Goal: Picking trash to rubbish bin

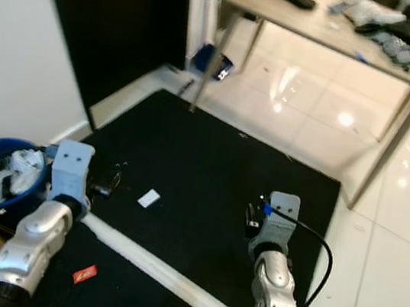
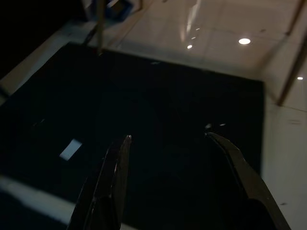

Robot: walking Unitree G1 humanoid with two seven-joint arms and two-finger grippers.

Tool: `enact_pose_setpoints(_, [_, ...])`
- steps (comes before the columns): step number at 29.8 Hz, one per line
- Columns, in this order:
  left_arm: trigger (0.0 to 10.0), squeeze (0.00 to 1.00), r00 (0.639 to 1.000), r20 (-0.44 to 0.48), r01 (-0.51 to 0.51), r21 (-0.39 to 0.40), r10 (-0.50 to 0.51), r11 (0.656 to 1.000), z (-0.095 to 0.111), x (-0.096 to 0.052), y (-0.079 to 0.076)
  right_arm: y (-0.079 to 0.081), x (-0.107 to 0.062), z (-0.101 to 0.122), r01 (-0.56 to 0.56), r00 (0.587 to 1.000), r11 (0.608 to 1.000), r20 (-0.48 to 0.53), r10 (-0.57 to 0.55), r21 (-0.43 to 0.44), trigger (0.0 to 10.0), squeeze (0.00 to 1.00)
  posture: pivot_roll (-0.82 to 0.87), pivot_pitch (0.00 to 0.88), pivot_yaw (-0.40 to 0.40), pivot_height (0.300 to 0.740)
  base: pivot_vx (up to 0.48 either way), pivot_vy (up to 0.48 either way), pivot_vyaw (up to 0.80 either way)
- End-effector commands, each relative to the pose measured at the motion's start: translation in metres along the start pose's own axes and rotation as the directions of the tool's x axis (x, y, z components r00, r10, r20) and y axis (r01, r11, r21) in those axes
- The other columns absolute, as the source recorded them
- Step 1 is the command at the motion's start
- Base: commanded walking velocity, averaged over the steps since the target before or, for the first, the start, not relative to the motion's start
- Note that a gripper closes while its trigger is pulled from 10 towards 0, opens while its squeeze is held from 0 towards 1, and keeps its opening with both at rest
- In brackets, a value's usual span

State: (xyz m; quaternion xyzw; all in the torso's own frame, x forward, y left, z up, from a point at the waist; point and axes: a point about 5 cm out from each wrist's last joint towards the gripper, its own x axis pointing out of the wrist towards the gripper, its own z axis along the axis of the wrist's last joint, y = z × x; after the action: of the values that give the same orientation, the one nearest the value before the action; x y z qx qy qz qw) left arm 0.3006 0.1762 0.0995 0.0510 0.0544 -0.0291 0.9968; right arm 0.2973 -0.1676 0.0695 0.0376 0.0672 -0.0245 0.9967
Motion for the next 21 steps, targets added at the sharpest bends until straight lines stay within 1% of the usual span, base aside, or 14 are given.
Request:
enact_pose_setpoints(1, [10.0, 0.0, 1.0, 0.004, -0.005, 0.021, 0.005, 1.0, 0.0, -0.002, 0.0, -0.002, -0.002, -0.004, 0.008, 1.0, 1.0, -0.017, -0.008, 0.001, 10.0, 0.0, 0.05, 0.147, -0.006, 0.74, 0.0, 0.0, -0.75])
enact_pose_setpoints(3, [10.0, 0.0, 1.0, 0.015, -0.027, -0.01, 0.027, 1.0, -0.001, -0.003, 0.002, -0.002, -0.001, -0.003, 0.005, 1.0, 1.0, -0.017, -0.005, -0.002, 10.0, 0.0, 0.05, 0.148, -0.007, 0.74, 0.0, 0.0, -0.75])
enact_pose_setpoints(5, [10.0, 0.0, 0.999, 0.036, -0.031, 0.003, 0.031, 1.0, -0.002, -0.005, 0.002, -0.002, 0.0, -0.001, 0.0, 1.0, 1.0, -0.01, 0.0, -0.006, 10.0, 0.0, 0.05, 0.149, -0.003, 0.74, 0.0, 0.0, -0.75])
enact_pose_setpoints(7, [10.0, 0.0, 0.998, 0.035, -0.048, -0.007, 0.048, 0.999, -0.003, -0.006, 0.002, -0.002, 0.0, 0.0, -0.004, 1.0, 1.0, 0.003, 0.004, -0.009, 10.0, 0.0, 0.05, 0.149, -0.003, 0.74, 0.0, 0.0, -0.66])
enact_pose_setpoints(9, [10.0, 0.0, 0.995, 0.041, -0.092, -0.036, 0.093, 0.995, -0.004, -0.009, 0.004, -0.002, -0.001, 0.006, -0.015, 0.998, 0.999, 0.053, 0.017, -0.039, 10.0, 0.0, 0.04, 0.147, 0.001, 0.74, 0.0, 0.0, 0.0])
enact_pose_setpoints(11, [10.0, 0.0, 0.994, 0.04, -0.102, -0.043, 0.104, 0.994, -0.005, -0.012, 0.005, -0.001, -0.003, 0.009, -0.026, 0.996, 0.998, 0.082, 0.031, -0.065, 10.0, 0.0, 0.04, 0.146, 0.003, 0.74, 0.0, 0.0, 0.0])
enact_pose_setpoints(13, [10.0, 0.0, 0.994, 0.036, -0.097, -0.041, 0.099, 0.994, -0.005, -0.013, 0.004, -0.001, -0.003, 0.009, -0.025, 0.996, 0.997, 0.084, 0.03, -0.066, 10.0, 0.0, 0.04, 0.145, 0.002, 0.74, 0.0, 0.0, 0.0])
enact_pose_setpoints(14, [10.0, 0.0, 0.996, 0.043, -0.078, -0.04, 0.079, 0.996, -0.004, -0.013, 0.001, -0.001, -0.003, 0.008, -0.024, 0.996, 0.998, 0.084, 0.029, -0.066, 10.0, 0.0, 0.04, 0.142, 0.002, 0.74, 0.0, 0.0, 0.0])
enact_pose_setpoints(17, [10.0, 0.0, 1.0, 0.015, -0.024, -0.04, 0.025, 0.999, -0.005, -0.012, -0.007, 0.0, -0.004, 0.006, -0.024, 0.997, 0.997, 0.076, 0.03, -0.079, 10.0, 0.0, 0.04, 0.135, 0.007, 0.74, 0.0, 0.0, 0.0])
enact_pose_setpoints(21, [10.0, 0.0, 0.999, 0.037, -0.016, -0.037, 0.017, 0.999, -0.003, -0.012, -0.009, 0.001, -0.004, 0.006, -0.018, 0.997, 0.997, 0.077, 0.024, -0.075, 10.0, 0.0, 0.04, 0.131, 0.011, 0.74, 0.0, 0.0, 0.0])
